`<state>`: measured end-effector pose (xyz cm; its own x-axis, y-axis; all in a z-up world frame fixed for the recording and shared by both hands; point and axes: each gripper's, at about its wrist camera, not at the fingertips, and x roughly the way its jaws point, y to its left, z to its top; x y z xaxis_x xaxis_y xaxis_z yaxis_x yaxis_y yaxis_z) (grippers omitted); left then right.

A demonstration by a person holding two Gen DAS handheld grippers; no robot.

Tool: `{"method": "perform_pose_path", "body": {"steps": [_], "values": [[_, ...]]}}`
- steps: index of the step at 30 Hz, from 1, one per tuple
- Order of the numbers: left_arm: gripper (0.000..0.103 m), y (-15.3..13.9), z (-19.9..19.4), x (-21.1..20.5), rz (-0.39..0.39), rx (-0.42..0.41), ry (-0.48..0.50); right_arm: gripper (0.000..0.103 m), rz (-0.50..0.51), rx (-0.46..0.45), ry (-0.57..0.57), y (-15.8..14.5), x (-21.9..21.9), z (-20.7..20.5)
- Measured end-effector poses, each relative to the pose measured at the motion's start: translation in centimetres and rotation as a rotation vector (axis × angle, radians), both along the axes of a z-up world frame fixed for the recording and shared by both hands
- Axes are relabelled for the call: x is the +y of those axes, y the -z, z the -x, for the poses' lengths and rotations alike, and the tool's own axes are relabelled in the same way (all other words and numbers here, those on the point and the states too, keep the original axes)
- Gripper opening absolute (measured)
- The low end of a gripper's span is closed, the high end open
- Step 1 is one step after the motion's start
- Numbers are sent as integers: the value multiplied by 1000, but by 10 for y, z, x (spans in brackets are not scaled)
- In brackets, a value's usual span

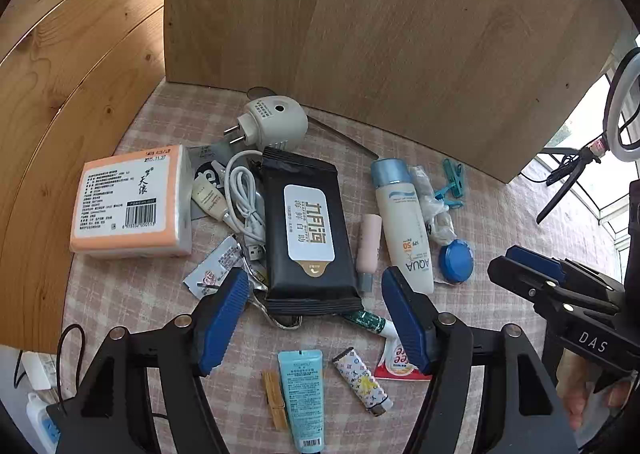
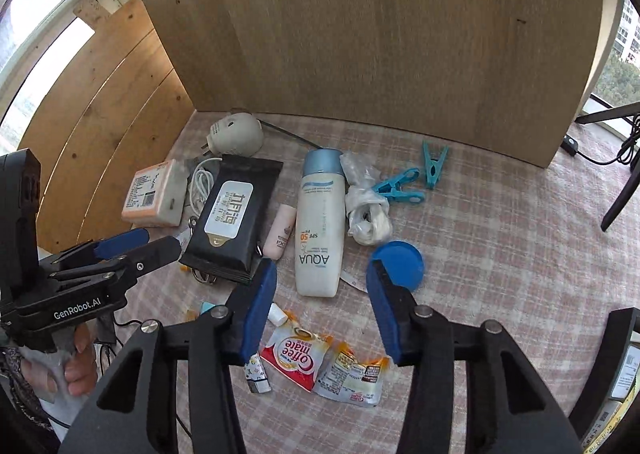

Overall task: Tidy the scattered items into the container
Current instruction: 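Grasp the black wet-wipes pack with left tool while right tool grasps the white AQUA bottle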

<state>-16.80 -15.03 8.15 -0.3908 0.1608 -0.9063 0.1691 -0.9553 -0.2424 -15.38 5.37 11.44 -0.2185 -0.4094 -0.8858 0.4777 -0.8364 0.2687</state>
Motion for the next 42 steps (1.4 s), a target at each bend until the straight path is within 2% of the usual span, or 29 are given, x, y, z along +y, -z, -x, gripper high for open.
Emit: {"method": "perform_pose_path", "body": {"steps": [6, 12, 19, 23, 25, 28, 30, 33, 35, 38, 40, 42], "values": [[63, 22, 33, -10, -26, -67, -5, 38, -16, -134, -12, 36, -26, 32], [63, 39, 44, -15, -49, -101, 7, 38, -1, -233, 7, 58, -39, 53], [63, 53, 48, -17, -73, -126, 22, 38, -84, -214, 6, 72, -51, 62], [58, 53, 48, -16, -115, -137, 31, 39, -95, -211, -9, 75, -59, 63], [59, 54, 48, -13, -110, -138, 37, 44, -93, -230, -8, 80, -63, 65], [58, 59, 47, -11, -106, -150, 40, 44, -79, -246, 5, 84, -66, 69], [54, 62, 47, -13, -126, -162, 16, 44, -84, -239, 14, 83, -67, 73], [45, 60, 43, -11, -104, -160, 2, 43, -68, -249, 16, 81, -65, 77], [36, 55, 38, -9, -84, -151, 15, 43, -48, -254, 20, 78, -61, 80], [25, 49, 32, -10, -110, -139, 17, 43, -24, -259, 35, 75, -48, 87], [24, 46, 30, -9, -126, -136, 17, 42, -3, -271, 47, 72, -42, 89], [26, 46, 29, -4, -110, -139, 29, 43, 5, -268, 33, 74, -38, 90]]}}
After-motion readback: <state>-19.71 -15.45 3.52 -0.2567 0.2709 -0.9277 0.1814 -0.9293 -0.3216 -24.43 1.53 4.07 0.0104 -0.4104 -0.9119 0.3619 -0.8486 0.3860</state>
